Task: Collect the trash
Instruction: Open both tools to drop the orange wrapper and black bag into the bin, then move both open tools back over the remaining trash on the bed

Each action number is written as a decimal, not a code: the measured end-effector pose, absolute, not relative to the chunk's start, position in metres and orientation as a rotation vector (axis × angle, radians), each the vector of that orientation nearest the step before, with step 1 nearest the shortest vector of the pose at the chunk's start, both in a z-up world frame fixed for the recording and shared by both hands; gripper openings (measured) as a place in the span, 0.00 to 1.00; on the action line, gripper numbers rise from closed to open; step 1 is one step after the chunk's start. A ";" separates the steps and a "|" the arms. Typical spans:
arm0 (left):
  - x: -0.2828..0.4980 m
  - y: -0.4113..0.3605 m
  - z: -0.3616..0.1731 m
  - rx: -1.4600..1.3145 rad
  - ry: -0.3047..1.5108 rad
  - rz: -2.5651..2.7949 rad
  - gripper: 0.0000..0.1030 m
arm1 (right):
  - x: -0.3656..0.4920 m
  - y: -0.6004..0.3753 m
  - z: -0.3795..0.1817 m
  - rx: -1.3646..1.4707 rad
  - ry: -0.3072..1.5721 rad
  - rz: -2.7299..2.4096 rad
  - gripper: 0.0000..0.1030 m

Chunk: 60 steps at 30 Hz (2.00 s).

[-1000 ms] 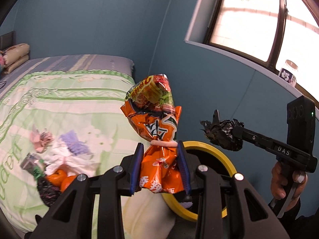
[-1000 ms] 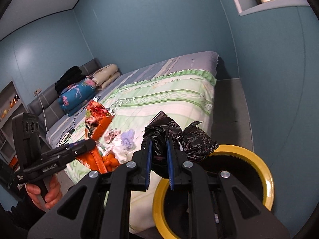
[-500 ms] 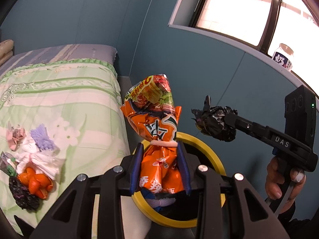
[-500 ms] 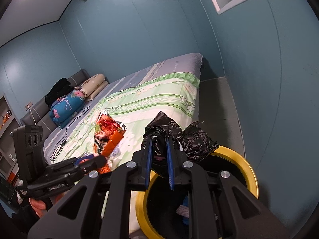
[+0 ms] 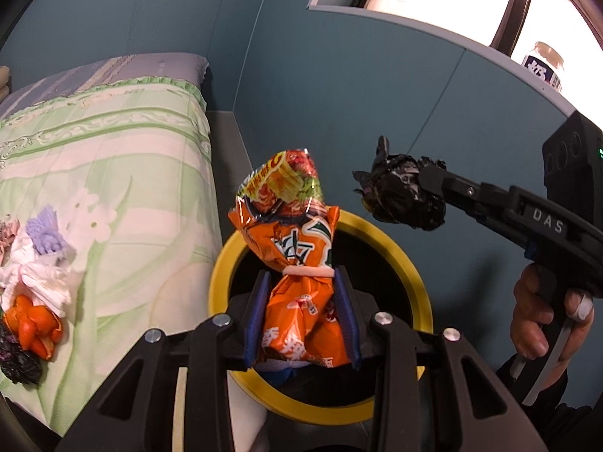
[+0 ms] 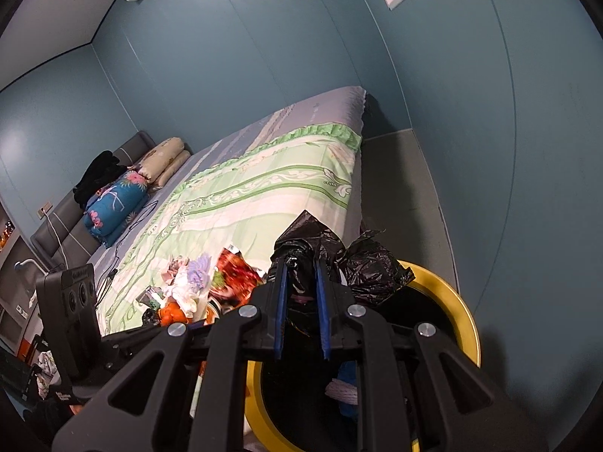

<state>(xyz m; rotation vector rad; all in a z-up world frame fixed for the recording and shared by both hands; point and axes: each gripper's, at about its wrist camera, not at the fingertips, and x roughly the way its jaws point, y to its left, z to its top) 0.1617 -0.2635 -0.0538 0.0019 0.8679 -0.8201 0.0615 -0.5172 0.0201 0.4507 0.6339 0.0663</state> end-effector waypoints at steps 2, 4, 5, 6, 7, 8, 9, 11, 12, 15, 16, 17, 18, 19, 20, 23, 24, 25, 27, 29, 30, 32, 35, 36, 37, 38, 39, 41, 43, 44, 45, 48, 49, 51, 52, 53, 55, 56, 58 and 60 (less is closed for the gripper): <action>0.162 -0.265 -0.057 0.003 0.875 -0.829 0.31 | 0.063 -0.518 0.017 0.457 0.644 0.065 0.14; 0.161 -0.265 -0.058 0.004 0.877 -0.832 0.31 | 0.065 -0.518 0.015 0.461 0.653 0.067 0.14; 0.161 -0.265 -0.059 0.005 0.876 -0.831 0.31 | 0.065 -0.518 0.014 0.463 0.654 0.067 0.14; 0.161 -0.265 -0.059 0.008 0.877 -0.834 0.31 | 0.065 -0.518 0.013 0.463 0.655 0.066 0.14; 0.160 -0.264 -0.059 0.008 0.877 -0.836 0.31 | 0.066 -0.518 0.013 0.463 0.656 0.064 0.14; 0.159 -0.264 -0.059 0.008 0.877 -0.838 0.31 | 0.066 -0.519 0.012 0.464 0.656 0.061 0.14; 0.159 -0.264 -0.059 0.007 0.879 -0.838 0.32 | 0.067 -0.519 0.012 0.466 0.656 0.057 0.14; 0.158 -0.263 -0.058 0.003 0.881 -0.835 0.41 | 0.068 -0.520 0.011 0.471 0.657 0.052 0.14; 0.158 -0.263 -0.056 0.001 0.879 -0.833 0.42 | 0.067 -0.521 0.011 0.475 0.657 0.048 0.15; 0.154 -0.259 -0.053 -0.003 0.868 -0.827 0.52 | 0.067 -0.523 0.010 0.480 0.658 0.036 0.20; 0.154 -0.258 -0.052 -0.007 0.864 -0.823 0.57 | 0.066 -0.524 0.010 0.481 0.656 0.032 0.24; 0.154 -0.255 -0.050 -0.012 0.858 -0.818 0.57 | 0.066 -0.524 0.010 0.482 0.653 0.028 0.25; 0.154 -0.253 -0.049 -0.016 0.854 -0.815 0.57 | 0.065 -0.525 0.011 0.482 0.650 0.026 0.25; 0.154 -0.251 -0.047 -0.020 0.850 -0.811 0.59 | 0.065 -0.525 0.012 0.482 0.646 0.022 0.26; 0.154 -0.247 -0.044 -0.029 0.845 -0.804 0.62 | 0.064 -0.526 0.012 0.484 0.643 0.021 0.30; 0.156 -0.237 -0.037 -0.040 0.820 -0.777 0.65 | 0.061 -0.527 0.015 0.491 0.628 0.020 0.35; 0.157 -0.233 -0.034 -0.037 0.809 -0.765 0.66 | 0.060 -0.527 0.017 0.487 0.623 0.023 0.35; 0.157 -0.230 -0.032 -0.035 0.800 -0.753 0.68 | 0.060 -0.526 0.018 0.485 0.618 0.026 0.37; 0.160 -0.219 -0.027 -0.042 0.788 -0.721 0.72 | 0.060 -0.522 0.020 0.476 0.612 0.042 0.41; 0.165 -0.207 -0.023 -0.052 0.779 -0.693 0.75 | 0.061 -0.516 0.024 0.462 0.605 0.060 0.43; 0.167 -0.201 -0.021 -0.057 0.773 -0.674 0.76 | 0.061 -0.513 0.025 0.455 0.604 0.070 0.44; 0.172 -0.186 -0.016 -0.071 0.760 -0.636 0.80 | 0.062 -0.504 0.028 0.441 0.599 0.096 0.52; 0.178 -0.166 -0.013 -0.080 0.740 -0.590 0.84 | 0.066 -0.488 0.032 0.415 0.593 0.140 0.58; 0.179 -0.159 -0.012 -0.081 0.730 -0.570 0.85 | 0.067 -0.483 0.033 0.406 0.592 0.152 0.59; 0.181 -0.150 -0.010 -0.082 0.719 -0.547 0.87 | 0.069 -0.476 0.034 0.392 0.592 0.168 0.63; 0.181 -0.145 -0.009 -0.083 0.714 -0.534 0.87 | 0.070 -0.470 0.035 0.382 0.591 0.183 0.66; 0.183 -0.137 -0.007 -0.085 0.709 -0.515 0.87 | 0.072 -0.462 0.036 0.370 0.589 0.203 0.66; 0.186 -0.123 -0.004 -0.097 0.697 -0.487 0.88 | 0.075 -0.448 0.037 0.349 0.591 0.234 0.70; 0.188 -0.104 -0.002 -0.108 0.686 -0.462 0.88 | 0.079 -0.435 0.038 0.333 0.591 0.264 0.74; 0.191 -0.095 0.000 -0.113 0.680 -0.445 0.88 | 0.081 -0.428 0.038 0.324 0.590 0.278 0.75; 0.193 -0.087 0.001 -0.117 0.676 -0.429 0.88 | 0.082 -0.423 0.038 0.316 0.590 0.287 0.75; 0.200 -0.064 0.001 -0.133 0.675 -0.387 0.88 | 0.087 -0.403 0.038 0.280 0.597 0.332 0.78; 0.203 -0.054 -0.001 -0.141 0.675 -0.369 0.88 | 0.089 -0.396 0.037 0.267 0.601 0.346 0.79; 0.206 -0.041 -0.004 -0.156 0.679 -0.345 0.89 | 0.093 -0.381 0.034 0.240 0.606 0.360 0.82; 0.209 -0.035 -0.007 -0.163 0.684 -0.334 0.89 | 0.095 -0.375 0.032 0.229 0.606 0.370 0.83; 0.212 -0.025 -0.010 -0.173 0.692 -0.314 0.89 | 0.096 -0.368 0.031 0.217 0.603 0.382 0.85; 0.215 -0.014 -0.016 -0.182 0.700 -0.288 0.89 | 0.099 -0.356 0.027 0.198 0.597 0.400 0.88; 0.217 -0.007 -0.019 -0.188 0.705 -0.273 0.89 | 0.101 -0.349 0.026 0.187 0.593 0.407 0.91; 0.221 0.006 -0.027 -0.201 0.717 -0.250 0.90 | 0.106 -0.340 0.022 0.173 0.576 0.418 0.92; 0.224 0.013 -0.034 -0.208 0.729 -0.233 0.90 | 0.113 -0.331 0.019 0.151 0.572 0.418 0.92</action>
